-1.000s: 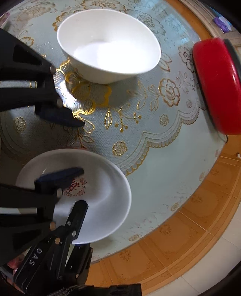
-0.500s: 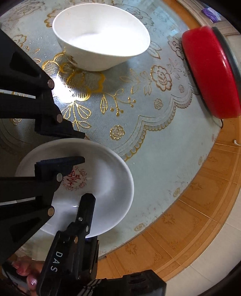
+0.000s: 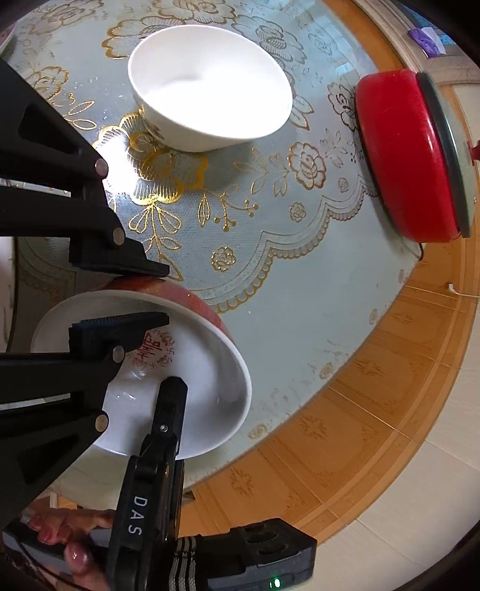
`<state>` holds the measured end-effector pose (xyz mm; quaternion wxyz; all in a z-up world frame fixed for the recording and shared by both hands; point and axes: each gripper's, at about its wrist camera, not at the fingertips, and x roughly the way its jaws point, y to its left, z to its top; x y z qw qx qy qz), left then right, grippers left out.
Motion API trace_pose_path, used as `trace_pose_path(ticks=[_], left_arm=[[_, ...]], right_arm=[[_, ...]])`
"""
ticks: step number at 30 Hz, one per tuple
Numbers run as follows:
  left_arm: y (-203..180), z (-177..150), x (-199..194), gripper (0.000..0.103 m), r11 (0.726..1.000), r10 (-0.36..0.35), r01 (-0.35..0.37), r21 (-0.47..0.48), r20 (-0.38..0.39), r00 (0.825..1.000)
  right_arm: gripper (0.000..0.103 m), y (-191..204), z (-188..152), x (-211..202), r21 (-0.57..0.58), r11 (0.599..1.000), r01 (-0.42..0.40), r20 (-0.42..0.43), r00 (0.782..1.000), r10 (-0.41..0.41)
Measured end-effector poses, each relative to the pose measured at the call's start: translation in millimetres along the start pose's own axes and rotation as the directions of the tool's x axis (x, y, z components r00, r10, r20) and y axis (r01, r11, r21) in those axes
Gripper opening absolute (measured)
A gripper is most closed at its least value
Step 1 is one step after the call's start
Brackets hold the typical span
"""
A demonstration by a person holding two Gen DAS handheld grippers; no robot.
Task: Organize plates and bowls
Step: 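Lift the red bowl with both grippers and lower it onto the blue-leaf plate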
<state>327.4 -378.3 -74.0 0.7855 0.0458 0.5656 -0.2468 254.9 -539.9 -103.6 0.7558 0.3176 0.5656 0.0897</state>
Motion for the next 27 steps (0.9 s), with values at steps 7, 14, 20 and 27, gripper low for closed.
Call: trace_pose_path(ticks=[7, 14, 20, 27], left_arm=[[1, -4, -23, 0.019, 1.0, -0.006, 0.007, -0.023, 0.039, 0.999], [4, -15, -60, 0.019, 0.999, 0.003, 0.001, -0.039, 0.102, 0.995], [13, -36, -93, 0.019, 0.998, 0.019, -0.008, -0.068, 0.16, 0.987], [25, -75, -114, 0.019, 0.995, 0.039, -0.022, -0.102, 0.171, 0.984]], right_arm=[[0.016, 15, 2, -15, -0.027, 1.0, -0.011, 0.022, 1.0, 0.012], [0.016, 44, -5, -35, -0.089, 0.995, -0.036, 0.033, 0.999, 0.039], [0.016, 69, -18, -41, -0.136, 0.988, -0.068, 0.018, 0.997, 0.071], [0.016, 89, -44, -34, -0.178, 0.98, -0.091, -0.019, 0.996, 0.089]])
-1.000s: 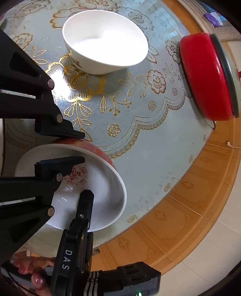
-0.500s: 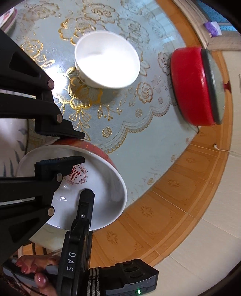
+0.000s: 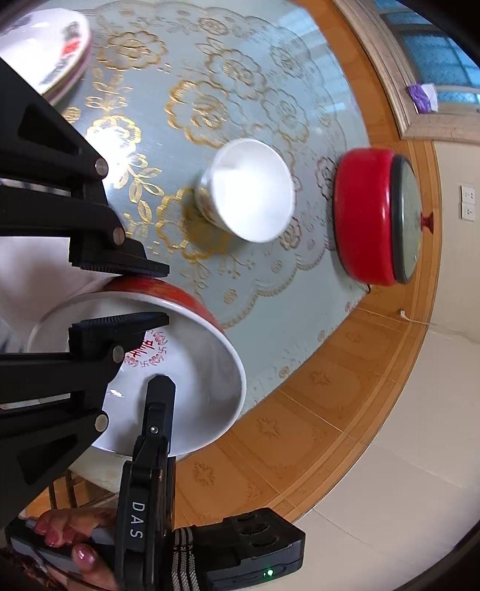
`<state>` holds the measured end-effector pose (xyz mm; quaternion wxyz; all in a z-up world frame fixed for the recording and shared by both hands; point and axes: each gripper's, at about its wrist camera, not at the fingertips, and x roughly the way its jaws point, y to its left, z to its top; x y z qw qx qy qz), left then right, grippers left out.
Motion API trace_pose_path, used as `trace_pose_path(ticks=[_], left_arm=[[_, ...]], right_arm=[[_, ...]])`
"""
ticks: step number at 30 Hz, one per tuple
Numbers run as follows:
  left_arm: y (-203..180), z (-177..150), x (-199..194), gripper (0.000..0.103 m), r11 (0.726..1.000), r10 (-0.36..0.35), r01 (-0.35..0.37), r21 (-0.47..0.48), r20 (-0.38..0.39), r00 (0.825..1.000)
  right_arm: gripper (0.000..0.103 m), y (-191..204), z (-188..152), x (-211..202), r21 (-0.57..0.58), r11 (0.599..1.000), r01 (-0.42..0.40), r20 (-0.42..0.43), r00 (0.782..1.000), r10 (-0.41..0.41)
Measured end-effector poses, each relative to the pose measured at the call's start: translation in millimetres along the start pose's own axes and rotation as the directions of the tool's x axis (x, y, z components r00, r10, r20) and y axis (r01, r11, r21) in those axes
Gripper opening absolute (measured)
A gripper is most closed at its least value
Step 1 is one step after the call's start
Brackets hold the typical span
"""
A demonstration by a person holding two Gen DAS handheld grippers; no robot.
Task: Organize plates and bowls
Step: 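Lift the red bowl with both grippers and lower it onto the blue-leaf plate, then open both grippers and move them to the white bowl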
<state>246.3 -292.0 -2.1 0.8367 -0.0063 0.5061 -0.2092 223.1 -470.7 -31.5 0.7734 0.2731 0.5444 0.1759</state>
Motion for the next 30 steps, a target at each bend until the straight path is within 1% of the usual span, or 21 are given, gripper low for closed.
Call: trace_pose_path(ticks=[4, 8, 11, 13, 17, 20, 22, 26, 27, 28, 29, 30], left_arm=[[7, -25, -9, 0.019, 1.0, 0.027, -0.027, -0.011, -0.01, 1.0], [20, -50, -8, 0.019, 0.998, 0.045, -0.047, -0.046, -0.043, 0.998], [30, -67, -2, 0.019, 0.994, 0.057, -0.063, -0.084, -0.079, 0.995], [35, -75, 4, 0.019, 0.992, 0.076, -0.086, -0.095, -0.102, 0.992], [39, -86, 14, 0.02, 0.989, 0.093, -0.107, -0.103, -0.13, 0.987], [41, -94, 19, 0.02, 0.988, 0.089, -0.105, -0.109, -0.147, 0.985], [41, -96, 22, 0.022, 0.989, 0.084, -0.102, -0.109, -0.154, 0.984], [41, -94, 25, 0.029, 0.989, 0.083, -0.1, -0.105, -0.157, 0.984], [41, -94, 24, 0.03, 0.99, 0.08, -0.097, -0.106, -0.155, 0.985], [41, -94, 23, 0.031, 0.99, 0.078, -0.094, -0.106, -0.149, 0.986], [41, -94, 21, 0.035, 0.99, 0.081, -0.097, -0.106, -0.143, 0.986], [41, -93, 19, 0.036, 0.99, 0.078, -0.093, -0.108, -0.134, 0.988]], right_arm=[[0.017, 10, -15, 10, -0.02, 1.0, -0.007, -0.045, 0.999, 0.006], [0.017, 21, -30, 27, -0.046, 0.999, -0.004, -0.096, 0.995, 0.0], [0.018, 25, -40, 46, -0.054, 0.999, 0.007, -0.138, 0.99, -0.014], [0.018, 28, -47, 56, -0.06, 0.998, 0.016, -0.159, 0.987, -0.025], [0.018, 28, -54, 72, -0.061, 0.997, 0.038, -0.186, 0.981, -0.049], [0.018, 26, -55, 80, -0.048, 0.997, 0.063, -0.194, 0.979, -0.071], [0.02, 31, -55, 82, -0.075, 0.994, 0.084, -0.179, 0.979, -0.097], [0.02, 36, -55, 85, -0.081, 0.991, 0.105, -0.174, 0.978, -0.117], [0.021, 37, -55, 84, -0.09, 0.988, 0.123, -0.166, 0.977, -0.137], [0.025, 40, -55, 85, -0.103, 0.985, 0.139, -0.156, 0.976, -0.154], [0.025, 43, -55, 84, -0.124, 0.98, 0.157, -0.144, 0.974, -0.174], [0.026, 47, -56, 84, -0.144, 0.975, 0.167, -0.128, 0.974, -0.186]])
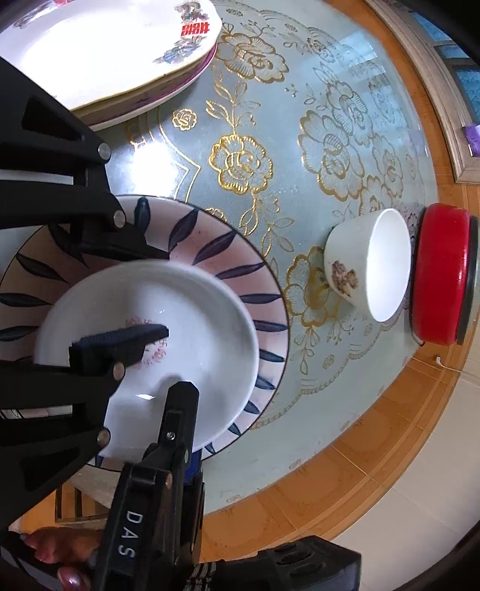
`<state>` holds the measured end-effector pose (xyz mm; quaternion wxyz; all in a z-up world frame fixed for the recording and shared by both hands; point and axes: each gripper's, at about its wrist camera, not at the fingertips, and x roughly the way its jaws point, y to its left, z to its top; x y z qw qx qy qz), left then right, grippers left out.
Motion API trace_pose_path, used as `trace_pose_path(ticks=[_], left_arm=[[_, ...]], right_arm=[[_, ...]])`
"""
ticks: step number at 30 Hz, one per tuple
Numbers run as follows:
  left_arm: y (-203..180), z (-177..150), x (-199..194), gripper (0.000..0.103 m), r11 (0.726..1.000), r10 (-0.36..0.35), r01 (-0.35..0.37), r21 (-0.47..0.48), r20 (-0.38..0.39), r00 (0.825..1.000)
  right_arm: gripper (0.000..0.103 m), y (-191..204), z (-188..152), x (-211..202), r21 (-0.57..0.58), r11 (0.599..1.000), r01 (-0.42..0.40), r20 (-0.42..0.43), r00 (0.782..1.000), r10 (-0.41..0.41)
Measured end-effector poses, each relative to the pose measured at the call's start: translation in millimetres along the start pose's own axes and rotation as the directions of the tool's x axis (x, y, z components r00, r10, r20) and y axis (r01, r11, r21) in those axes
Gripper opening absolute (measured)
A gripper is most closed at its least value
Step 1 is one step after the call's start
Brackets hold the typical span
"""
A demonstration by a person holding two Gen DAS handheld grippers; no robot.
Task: Organize plates and bowls
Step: 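Open both grippers and move them to the white bowl, then close both grippers on the white bowl's rim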
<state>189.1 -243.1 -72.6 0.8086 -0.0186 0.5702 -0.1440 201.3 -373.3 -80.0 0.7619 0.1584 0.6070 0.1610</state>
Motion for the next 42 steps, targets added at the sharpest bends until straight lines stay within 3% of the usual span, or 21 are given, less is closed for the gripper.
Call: trace_pose_path(ticks=[4, 7, 13, 18, 24, 32, 42], left_arm=[[0, 1, -10, 0.049, 1.0, 0.001, -0.001, 0.002, 0.028, 1.0], [1, 3, -18, 0.051, 1.0, 0.001, -0.001, -0.005, 0.049, 0.999], [14, 15, -41, 0.069, 0.997, -0.01, 0.018, -0.071, 0.112, 0.994], [33, 37, -49, 0.075, 0.99, 0.021, 0.0, -0.138, 0.148, 0.989], [56, 68, -47, 0.086, 0.975, 0.082, -0.045, -0.218, 0.164, 0.983], [75, 124, -22, 0.086, 0.964, 0.12, -0.083, -0.251, 0.136, 0.983], [87, 172, 30, 0.084, 0.964, 0.132, -0.104, -0.244, 0.101, 0.986]], right_arm=[[0.027, 9, 2, -13, -0.075, 0.996, 0.037, 0.042, 0.999, -0.034], [0.027, 14, 3, -23, -0.136, 0.988, 0.072, 0.065, 0.996, -0.064], [0.027, 9, 19, -48, -0.128, 0.991, -0.028, 0.118, 0.992, 0.044], [0.032, 3, 57, -56, -0.115, 0.993, -0.019, 0.159, 0.987, 0.038], [0.035, -2, 110, -41, -0.089, 0.996, 0.001, 0.137, 0.99, 0.012], [0.035, -8, 174, -1, -0.054, 0.998, 0.013, 0.062, 0.998, -0.01], [0.035, -8, 210, 50, -0.026, 0.999, 0.025, -0.021, 0.999, -0.026]])
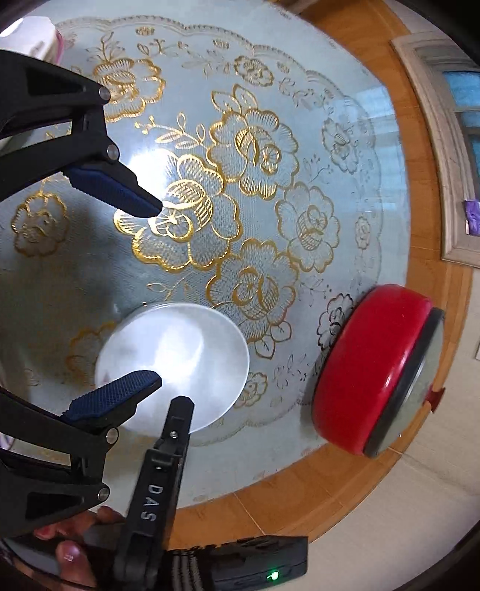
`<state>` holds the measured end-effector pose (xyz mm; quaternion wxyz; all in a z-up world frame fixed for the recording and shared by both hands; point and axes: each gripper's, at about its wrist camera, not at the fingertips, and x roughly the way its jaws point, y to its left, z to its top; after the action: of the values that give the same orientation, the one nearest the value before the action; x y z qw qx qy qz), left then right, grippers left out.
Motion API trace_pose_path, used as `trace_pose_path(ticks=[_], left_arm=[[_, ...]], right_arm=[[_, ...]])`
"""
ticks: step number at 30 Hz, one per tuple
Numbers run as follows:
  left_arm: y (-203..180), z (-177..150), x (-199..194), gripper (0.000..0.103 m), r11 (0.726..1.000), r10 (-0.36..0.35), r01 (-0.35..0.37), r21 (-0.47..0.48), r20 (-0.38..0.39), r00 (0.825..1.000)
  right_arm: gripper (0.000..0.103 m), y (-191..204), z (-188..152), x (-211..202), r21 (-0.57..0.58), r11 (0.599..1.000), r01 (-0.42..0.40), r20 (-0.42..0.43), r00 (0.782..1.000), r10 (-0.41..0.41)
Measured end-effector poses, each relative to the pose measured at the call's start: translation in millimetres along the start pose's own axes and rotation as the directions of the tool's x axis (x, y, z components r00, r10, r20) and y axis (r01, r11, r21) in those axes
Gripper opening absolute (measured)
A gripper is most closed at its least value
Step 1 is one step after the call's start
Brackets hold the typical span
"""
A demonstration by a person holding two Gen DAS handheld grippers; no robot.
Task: Organize plates and bowls
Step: 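Close both grippers on the white bowl's rim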
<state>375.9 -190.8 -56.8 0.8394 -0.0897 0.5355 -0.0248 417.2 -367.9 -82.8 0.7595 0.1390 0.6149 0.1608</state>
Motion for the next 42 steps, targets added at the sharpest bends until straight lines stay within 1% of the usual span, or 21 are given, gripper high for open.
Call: trace_pose_path(ticks=[2, 5, 6, 10, 13, 14, 15, 16, 17, 21, 23, 25, 29, 33, 38, 42], left_arm=[[1, 3, 7, 0.083, 1.0, -0.009, 0.009, -0.007, -0.008, 1.0], [1, 6, 20, 0.079, 1.0, 0.011, -0.011, 0.012, -0.026, 1.0], [0, 6, 24, 0.077, 1.0, 0.016, -0.015, 0.02, -0.034, 0.999], [-1, 7, 38, 0.062, 0.999, 0.024, -0.022, 0.035, -0.057, 0.998], [-3, 6, 42, 0.056, 0.998, 0.032, -0.029, 0.053, -0.067, 0.997], [-4, 5, 44, 0.051, 0.998, 0.034, -0.03, 0.06, -0.071, 0.997], [-6, 5, 47, 0.048, 0.997, 0.037, -0.032, 0.07, -0.08, 0.996], [-7, 4, 50, 0.043, 0.996, 0.04, -0.034, 0.077, -0.087, 0.995], [-7, 5, 52, 0.038, 0.996, 0.041, -0.034, 0.08, -0.091, 0.995], [-12, 4, 56, 0.027, 0.995, 0.023, -0.014, 0.101, -0.091, 0.996], [-17, 4, 59, 0.015, 0.993, 0.013, -0.001, 0.122, -0.097, 0.995], [-21, 3, 60, 0.015, 0.99, 0.027, -0.013, 0.142, -0.093, 0.995], [-24, 2, 57, 0.014, 0.988, 0.016, -0.003, 0.152, -0.089, 0.996], [-30, -3, 50, 0.014, 0.984, 0.017, -0.005, 0.177, -0.063, 0.998], [-34, -7, 44, 0.014, 0.985, 0.004, 0.006, 0.17, -0.059, 0.998], [-34, -11, 37, 0.014, 0.987, -0.014, 0.022, 0.161, -0.055, 0.998]], right_arm=[[0.035, -1, 3, 5, 0.003, 1.0, -0.007, -0.008, 1.0, 0.007], [0.034, -2, 6, 14, -0.004, 1.0, -0.009, -0.022, 1.0, 0.008], [0.032, -2, 7, 17, -0.01, 1.0, -0.006, -0.026, 1.0, 0.005], [0.023, -1, 6, 23, -0.026, 1.0, -0.015, -0.036, 0.999, 0.014], [0.019, 0, 5, 27, -0.045, 0.999, -0.021, -0.044, 0.999, 0.019], [0.018, 0, 4, 29, -0.053, 0.999, -0.011, -0.048, 0.999, 0.009], [0.015, 1, 3, 30, -0.061, 0.998, -0.006, -0.05, 0.999, 0.003], [0.012, 1, 2, 32, -0.066, 0.998, -0.008, -0.052, 0.999, 0.004], [0.012, 1, 2, 34, -0.067, 0.998, -0.015, -0.055, 0.998, 0.011], [0.012, 0, 1, 38, -0.053, 0.998, -0.026, -0.051, 0.998, 0.023], [0.012, -1, 0, 39, -0.05, 0.998, -0.031, -0.047, 0.998, 0.029], [0.011, -1, -1, 39, -0.051, 0.998, -0.037, -0.044, 0.998, 0.035], [0.011, -3, -4, 37, -0.039, 0.998, -0.042, -0.037, 0.999, 0.041], [0.01, -15, -7, 34, 0.018, 0.996, -0.085, -0.041, 0.996, 0.085], [0.01, -18, -12, 30, 0.035, 0.995, -0.093, -0.041, 0.995, 0.095], [0.01, -22, -15, 24, 0.066, 0.99, -0.123, -0.034, 0.992, 0.126]])
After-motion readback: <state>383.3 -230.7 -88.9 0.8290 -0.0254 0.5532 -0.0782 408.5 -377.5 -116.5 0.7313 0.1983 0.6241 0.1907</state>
